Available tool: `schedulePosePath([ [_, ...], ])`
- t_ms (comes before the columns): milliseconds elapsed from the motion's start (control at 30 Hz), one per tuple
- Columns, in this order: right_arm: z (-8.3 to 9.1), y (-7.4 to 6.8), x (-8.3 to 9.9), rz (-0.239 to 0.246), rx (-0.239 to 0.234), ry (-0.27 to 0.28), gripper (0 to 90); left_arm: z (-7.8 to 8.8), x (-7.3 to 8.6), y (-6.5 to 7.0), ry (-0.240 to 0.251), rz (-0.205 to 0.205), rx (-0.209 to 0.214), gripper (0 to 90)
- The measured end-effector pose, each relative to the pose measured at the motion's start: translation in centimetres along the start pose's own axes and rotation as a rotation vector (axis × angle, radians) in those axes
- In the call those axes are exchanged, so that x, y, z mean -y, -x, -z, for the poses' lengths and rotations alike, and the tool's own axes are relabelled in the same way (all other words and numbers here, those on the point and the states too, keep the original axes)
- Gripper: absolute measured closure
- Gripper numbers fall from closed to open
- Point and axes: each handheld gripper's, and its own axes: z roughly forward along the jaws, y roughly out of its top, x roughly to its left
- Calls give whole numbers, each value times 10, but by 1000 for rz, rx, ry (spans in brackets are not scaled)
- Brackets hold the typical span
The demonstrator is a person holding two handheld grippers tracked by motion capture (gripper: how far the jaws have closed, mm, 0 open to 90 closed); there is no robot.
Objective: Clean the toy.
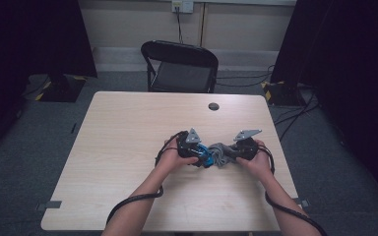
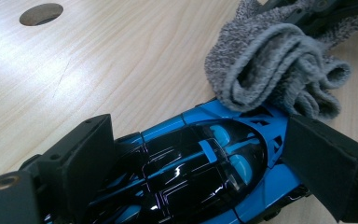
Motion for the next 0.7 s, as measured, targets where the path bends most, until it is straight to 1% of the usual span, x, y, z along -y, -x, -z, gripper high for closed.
schedulePosePath([
  [467, -8, 5, -11, -17, 76, -13, 762, 0, 1, 1, 11, 5, -3, 89],
  [533, -8, 6, -12, -19, 95, -14, 763, 0, 1, 1, 14, 6, -4, 90],
  [667, -10, 8, -14, -34, 99, -16, 763, 0, 1, 1, 7, 4, -2, 89],
  [700, -10, 8, -14, -45, 103, -19, 763, 0, 0, 1, 6, 4, 0, 89],
])
